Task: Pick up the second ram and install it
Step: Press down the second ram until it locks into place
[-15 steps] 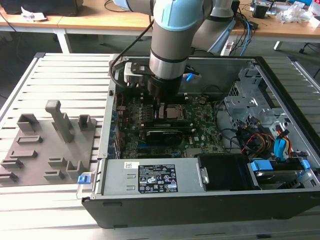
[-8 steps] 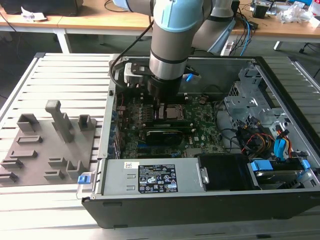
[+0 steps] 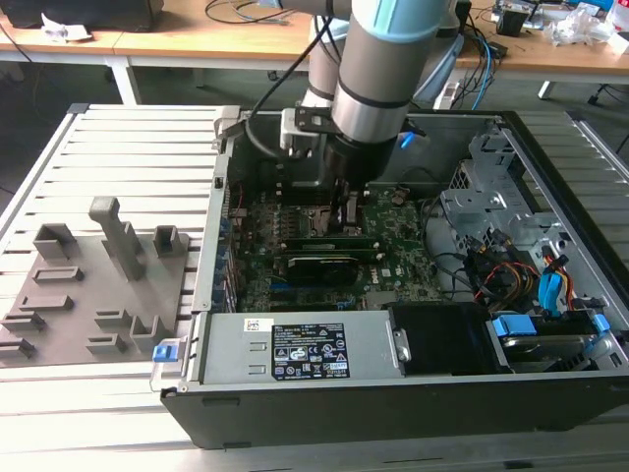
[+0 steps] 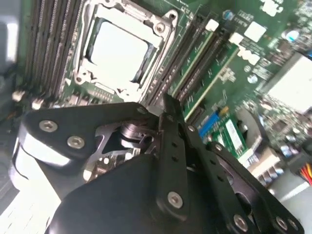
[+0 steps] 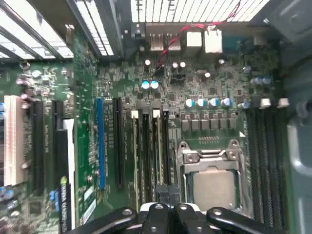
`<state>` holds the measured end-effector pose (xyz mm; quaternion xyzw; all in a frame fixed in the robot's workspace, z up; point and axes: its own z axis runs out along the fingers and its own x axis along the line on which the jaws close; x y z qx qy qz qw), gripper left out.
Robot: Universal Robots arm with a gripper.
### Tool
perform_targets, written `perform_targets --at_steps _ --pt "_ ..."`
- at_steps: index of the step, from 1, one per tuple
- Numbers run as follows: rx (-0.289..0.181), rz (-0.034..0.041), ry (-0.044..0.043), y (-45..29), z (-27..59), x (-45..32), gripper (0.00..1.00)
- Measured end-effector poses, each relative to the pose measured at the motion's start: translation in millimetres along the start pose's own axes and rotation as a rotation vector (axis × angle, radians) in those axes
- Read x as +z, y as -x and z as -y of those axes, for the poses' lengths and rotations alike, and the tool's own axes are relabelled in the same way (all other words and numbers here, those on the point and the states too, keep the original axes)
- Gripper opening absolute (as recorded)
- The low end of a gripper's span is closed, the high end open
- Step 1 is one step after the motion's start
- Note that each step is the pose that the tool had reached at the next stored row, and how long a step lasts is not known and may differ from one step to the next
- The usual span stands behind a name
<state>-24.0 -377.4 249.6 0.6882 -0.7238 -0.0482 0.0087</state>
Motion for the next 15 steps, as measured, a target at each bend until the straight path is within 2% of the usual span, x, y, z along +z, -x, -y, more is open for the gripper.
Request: perform_targets --at_steps 3,4,5,6,8,15 --pt "0.000 0.0001 0.0000 1.2 -1.7 -22.2 0.11" --pt "0.000 0.0000 0.0000 1.4 -2.1 -26.6 0.11" --pt "0.000 0.0001 0.0000 1.9 -2.8 -35.1 0.11" --pt "0.000 -0.0001 0.0001 2.1 -3.2 -39.1 0.11" --pt "0.000 0.0001 0.0000 2.3 -3.4 -42.5 0.11" --pt "0.000 0.0000 0.0000 2.3 -3.5 -43.6 0.11"
